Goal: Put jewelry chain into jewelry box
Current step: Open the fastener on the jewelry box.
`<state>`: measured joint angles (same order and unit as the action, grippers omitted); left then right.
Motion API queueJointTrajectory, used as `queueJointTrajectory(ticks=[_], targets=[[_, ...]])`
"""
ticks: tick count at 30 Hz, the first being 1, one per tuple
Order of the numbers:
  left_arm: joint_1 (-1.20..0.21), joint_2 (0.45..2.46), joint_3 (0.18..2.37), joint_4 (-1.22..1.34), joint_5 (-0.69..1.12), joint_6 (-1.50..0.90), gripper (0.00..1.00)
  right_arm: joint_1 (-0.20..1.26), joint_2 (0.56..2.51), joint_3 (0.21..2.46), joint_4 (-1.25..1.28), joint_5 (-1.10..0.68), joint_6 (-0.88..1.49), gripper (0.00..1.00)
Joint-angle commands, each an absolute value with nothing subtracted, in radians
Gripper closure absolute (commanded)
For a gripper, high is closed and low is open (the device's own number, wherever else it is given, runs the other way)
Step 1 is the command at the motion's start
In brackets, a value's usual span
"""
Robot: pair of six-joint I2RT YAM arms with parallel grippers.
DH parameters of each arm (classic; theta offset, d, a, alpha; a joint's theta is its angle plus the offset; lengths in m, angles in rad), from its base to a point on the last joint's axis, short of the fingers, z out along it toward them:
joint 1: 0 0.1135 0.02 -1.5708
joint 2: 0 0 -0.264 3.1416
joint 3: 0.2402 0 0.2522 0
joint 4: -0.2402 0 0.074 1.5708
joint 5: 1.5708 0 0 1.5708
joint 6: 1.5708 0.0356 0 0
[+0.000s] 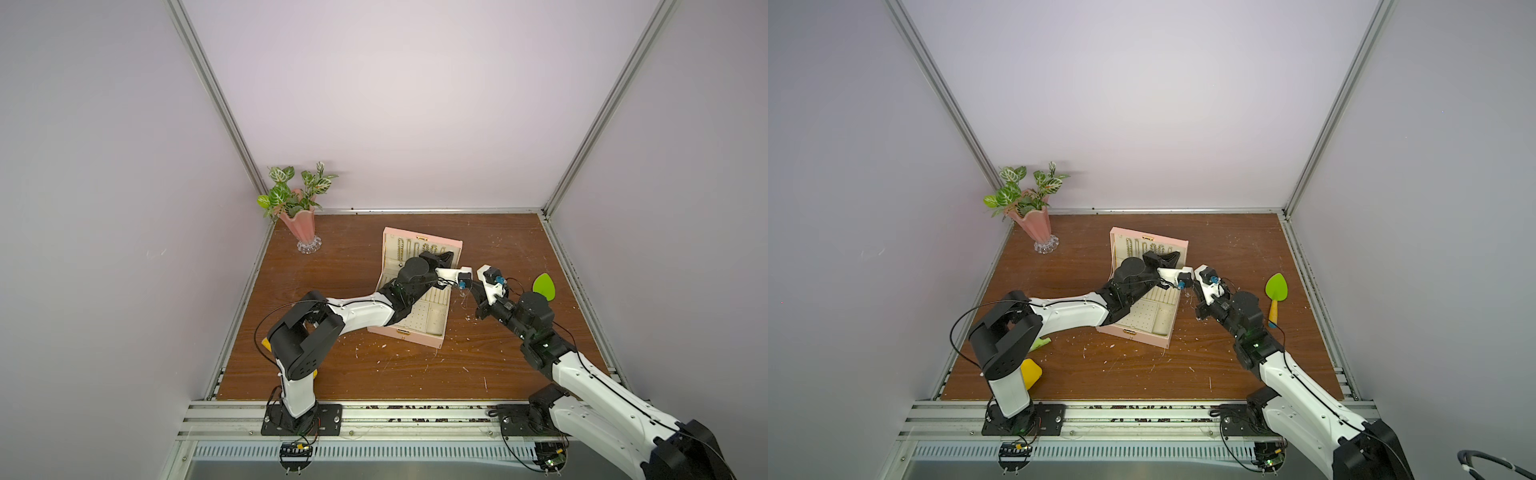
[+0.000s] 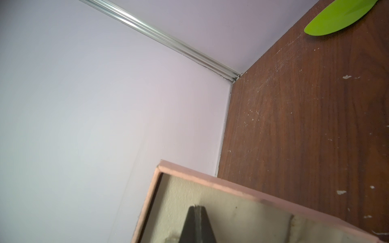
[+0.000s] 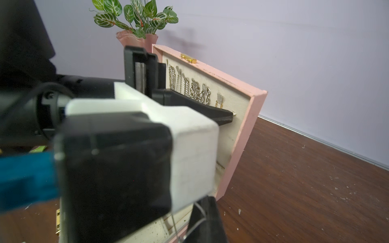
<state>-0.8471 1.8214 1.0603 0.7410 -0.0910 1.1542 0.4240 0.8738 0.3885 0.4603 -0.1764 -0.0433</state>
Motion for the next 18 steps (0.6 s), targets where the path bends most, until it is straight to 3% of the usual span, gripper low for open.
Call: queueJointTrajectory(ticks=[1, 7, 18], targets=[[-0.859, 1.843, 1.020, 0.492, -0.072, 1.056, 0.81, 0.419, 0.848, 0.398, 0.484, -0.186, -0.026, 0.99], [-0.838, 1.763, 1.071, 0.483, 0.010, 0.899, 0.65, 0.418, 0.827, 0.409, 0.463, -0.189, -0.013, 0.99], [-0.775, 1.531, 1.003, 0.435, 0.189, 0.599, 0.59, 0.421, 0.836, 0.476, 0.381, -0.170, -0.017, 0.99]])
